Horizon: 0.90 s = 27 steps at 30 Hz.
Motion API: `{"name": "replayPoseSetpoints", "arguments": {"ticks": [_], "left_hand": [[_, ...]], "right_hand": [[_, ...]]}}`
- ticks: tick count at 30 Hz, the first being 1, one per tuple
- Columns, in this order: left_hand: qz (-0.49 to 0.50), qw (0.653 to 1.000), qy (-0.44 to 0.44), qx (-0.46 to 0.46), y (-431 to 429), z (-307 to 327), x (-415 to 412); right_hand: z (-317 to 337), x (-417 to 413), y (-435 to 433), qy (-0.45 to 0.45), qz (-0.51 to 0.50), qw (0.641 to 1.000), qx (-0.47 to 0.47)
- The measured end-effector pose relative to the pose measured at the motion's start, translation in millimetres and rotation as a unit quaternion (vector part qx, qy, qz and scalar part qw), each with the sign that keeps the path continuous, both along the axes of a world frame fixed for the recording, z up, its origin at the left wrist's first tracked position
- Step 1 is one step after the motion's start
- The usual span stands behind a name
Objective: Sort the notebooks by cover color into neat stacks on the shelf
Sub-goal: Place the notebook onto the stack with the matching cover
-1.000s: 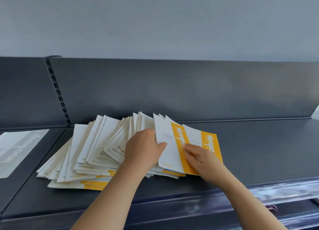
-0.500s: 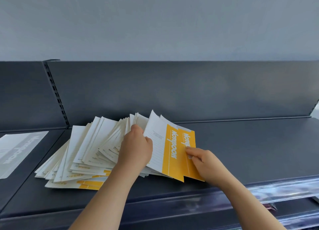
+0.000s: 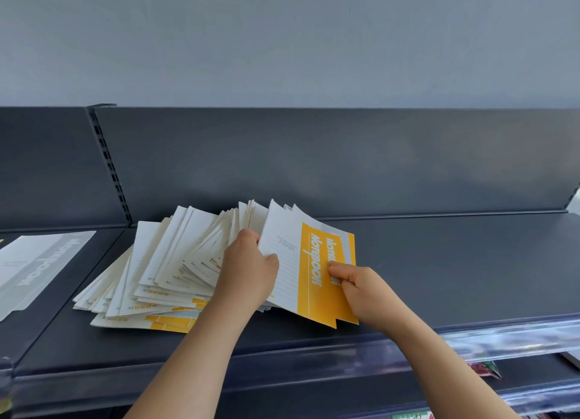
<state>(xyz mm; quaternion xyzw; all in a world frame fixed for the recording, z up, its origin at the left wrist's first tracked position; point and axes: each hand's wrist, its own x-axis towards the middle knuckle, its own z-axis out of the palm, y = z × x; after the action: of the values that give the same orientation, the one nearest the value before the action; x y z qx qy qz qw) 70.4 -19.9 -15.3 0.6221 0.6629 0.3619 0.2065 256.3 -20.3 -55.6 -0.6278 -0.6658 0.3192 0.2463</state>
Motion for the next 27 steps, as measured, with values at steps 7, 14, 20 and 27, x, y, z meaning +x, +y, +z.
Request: {"name": "replayPoseSetpoints", "arguments": {"ticks": [7, 14, 20, 27], "left_hand": [[-0.005, 0.998, -0.068, -0.002, -9, 0, -11], [0.021, 0.965, -0.259, 0.016, -23, 11, -32], [0.032, 0.952, -0.301, 0.054, -35, 20, -68], [0.034, 0.96, -0.27, 0.061, -56, 21, -129]], "right_hand": [[-3, 0, -1, -0.045, -0.05, 0.997, 0.03], [18, -30, 2, 0.091, -0.07, 0.992, 0.057], [31, -64, 5, 0.138, -0.047, 0.988, 0.046], [55, -131, -12, 0.196, 0.032, 0.972, 0.128]]}}
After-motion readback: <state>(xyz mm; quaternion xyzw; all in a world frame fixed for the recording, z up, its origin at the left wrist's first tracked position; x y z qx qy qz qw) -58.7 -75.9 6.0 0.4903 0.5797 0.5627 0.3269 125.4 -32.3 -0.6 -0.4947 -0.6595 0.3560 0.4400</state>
